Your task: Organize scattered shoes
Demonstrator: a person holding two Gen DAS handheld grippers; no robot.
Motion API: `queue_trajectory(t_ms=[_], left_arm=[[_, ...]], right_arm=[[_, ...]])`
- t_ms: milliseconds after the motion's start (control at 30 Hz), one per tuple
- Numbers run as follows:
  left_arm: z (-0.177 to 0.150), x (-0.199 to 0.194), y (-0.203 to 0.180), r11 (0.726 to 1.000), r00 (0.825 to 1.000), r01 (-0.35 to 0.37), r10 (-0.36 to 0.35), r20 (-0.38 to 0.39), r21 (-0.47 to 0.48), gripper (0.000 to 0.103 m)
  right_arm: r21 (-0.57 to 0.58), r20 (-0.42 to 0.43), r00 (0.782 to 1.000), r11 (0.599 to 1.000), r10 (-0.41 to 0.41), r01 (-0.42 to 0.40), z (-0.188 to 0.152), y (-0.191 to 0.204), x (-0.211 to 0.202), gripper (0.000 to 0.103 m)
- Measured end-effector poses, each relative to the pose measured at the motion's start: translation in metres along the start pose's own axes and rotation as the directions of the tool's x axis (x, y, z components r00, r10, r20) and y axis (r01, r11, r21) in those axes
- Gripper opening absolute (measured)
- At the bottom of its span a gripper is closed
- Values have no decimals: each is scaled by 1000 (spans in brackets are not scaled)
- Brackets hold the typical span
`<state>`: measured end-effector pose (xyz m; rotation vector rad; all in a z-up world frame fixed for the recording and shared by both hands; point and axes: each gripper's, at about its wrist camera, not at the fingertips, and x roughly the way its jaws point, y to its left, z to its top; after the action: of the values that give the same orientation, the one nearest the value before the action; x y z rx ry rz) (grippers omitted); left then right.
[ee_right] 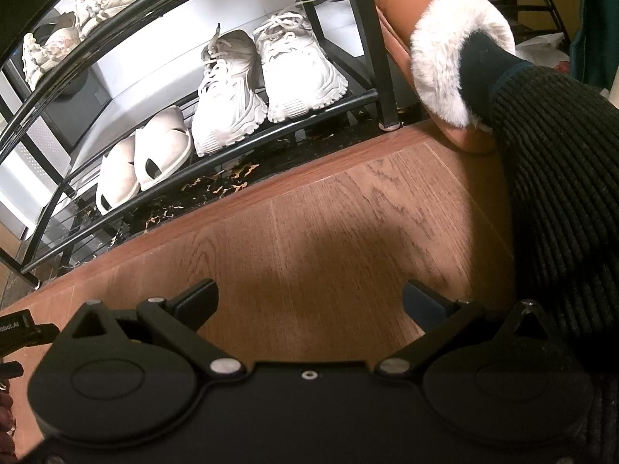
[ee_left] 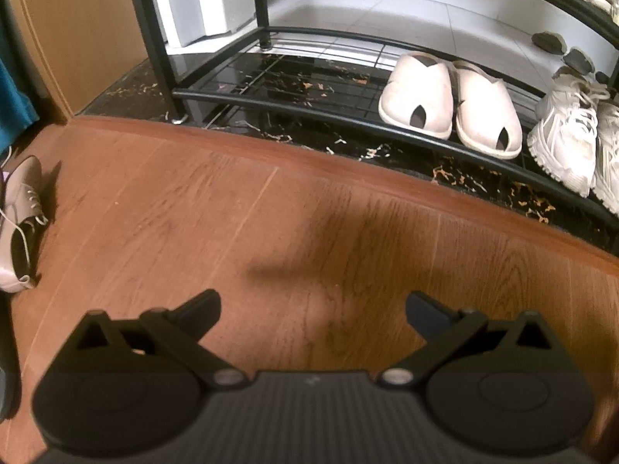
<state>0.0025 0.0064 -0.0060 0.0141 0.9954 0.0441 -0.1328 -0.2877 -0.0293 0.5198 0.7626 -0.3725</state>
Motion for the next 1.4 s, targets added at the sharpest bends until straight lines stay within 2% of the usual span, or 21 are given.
queue_trajectory(t_ms=[500,700,1033,1400], left_arm=[[2,1,3,1000,1000,-12,12,2,-14,102],[2,-4,9,999,1000,0,2,27,-47,102],[1,-9,12,999,998,-4,7,58,-47,102],[5,-4,17,996,997,-33,38,63,-82,102]], right_arm=[[2,9,1000,1000,12,-12,0,0,-2,103],[6,17,1000,1000,-4,4,0,-2,-1,103],[13,31,1000,1000,0,0,1,-3,-4,103],[42,41,998,998,48,-50,3,-6,-9,103]])
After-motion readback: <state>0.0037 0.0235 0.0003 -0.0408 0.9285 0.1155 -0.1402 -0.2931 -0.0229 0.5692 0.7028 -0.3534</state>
